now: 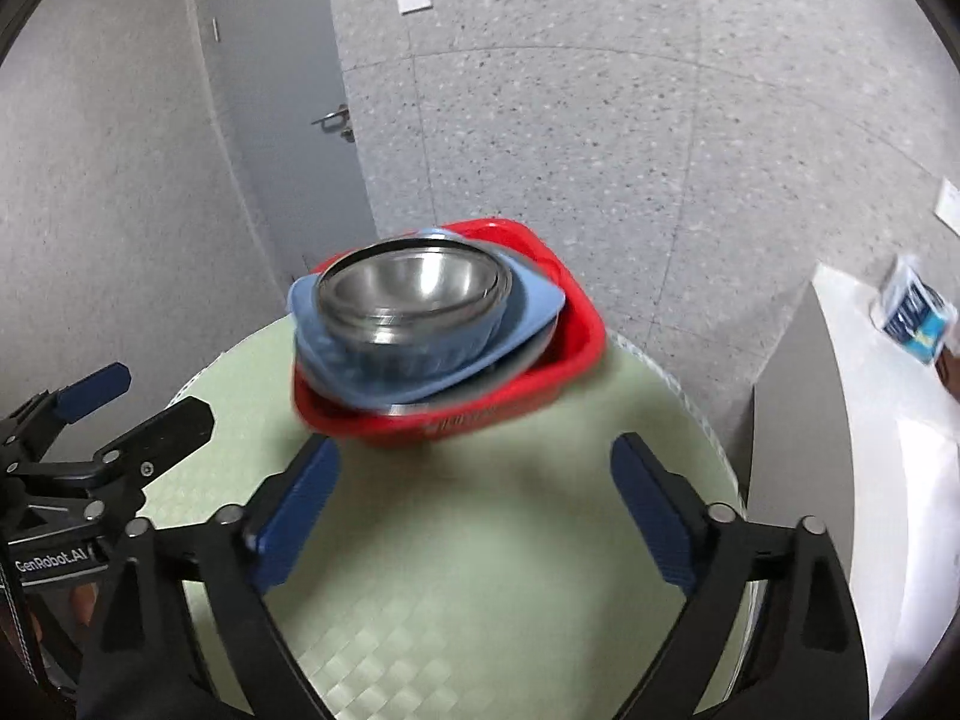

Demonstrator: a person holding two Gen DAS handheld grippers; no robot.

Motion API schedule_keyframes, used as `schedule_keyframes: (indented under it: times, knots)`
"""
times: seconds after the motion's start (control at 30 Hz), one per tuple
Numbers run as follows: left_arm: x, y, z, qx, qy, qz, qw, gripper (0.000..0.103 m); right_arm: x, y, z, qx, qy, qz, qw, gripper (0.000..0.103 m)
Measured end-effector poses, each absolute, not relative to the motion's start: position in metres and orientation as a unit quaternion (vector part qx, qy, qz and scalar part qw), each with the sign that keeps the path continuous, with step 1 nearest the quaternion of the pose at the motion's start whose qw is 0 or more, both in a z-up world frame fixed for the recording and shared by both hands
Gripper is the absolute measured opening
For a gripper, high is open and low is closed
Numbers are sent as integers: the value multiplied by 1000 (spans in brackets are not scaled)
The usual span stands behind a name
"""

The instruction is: Organize plates and bowls

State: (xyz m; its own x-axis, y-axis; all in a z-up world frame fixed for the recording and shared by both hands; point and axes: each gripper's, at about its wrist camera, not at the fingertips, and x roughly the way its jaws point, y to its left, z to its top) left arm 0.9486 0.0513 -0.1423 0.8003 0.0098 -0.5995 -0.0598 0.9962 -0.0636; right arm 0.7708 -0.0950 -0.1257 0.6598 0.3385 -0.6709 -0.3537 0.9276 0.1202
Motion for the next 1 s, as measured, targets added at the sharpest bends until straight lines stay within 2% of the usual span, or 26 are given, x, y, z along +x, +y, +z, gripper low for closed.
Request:
schedule_keyframes:
  times: [0.13, 0.57, 1.0]
  knots:
    - [899, 61, -141, -23, 308, 5, 951, 102, 728, -97, -123, 5, 356, 174, 918, 102]
    - [700, 66, -126, 1, 277, -48, 960, 102, 574, -111, -99, 24, 318, 136, 938, 103]
    - [449, 24, -107, 10, 236, -46, 971, 102, 410, -171, -85, 32, 283, 150, 947, 103]
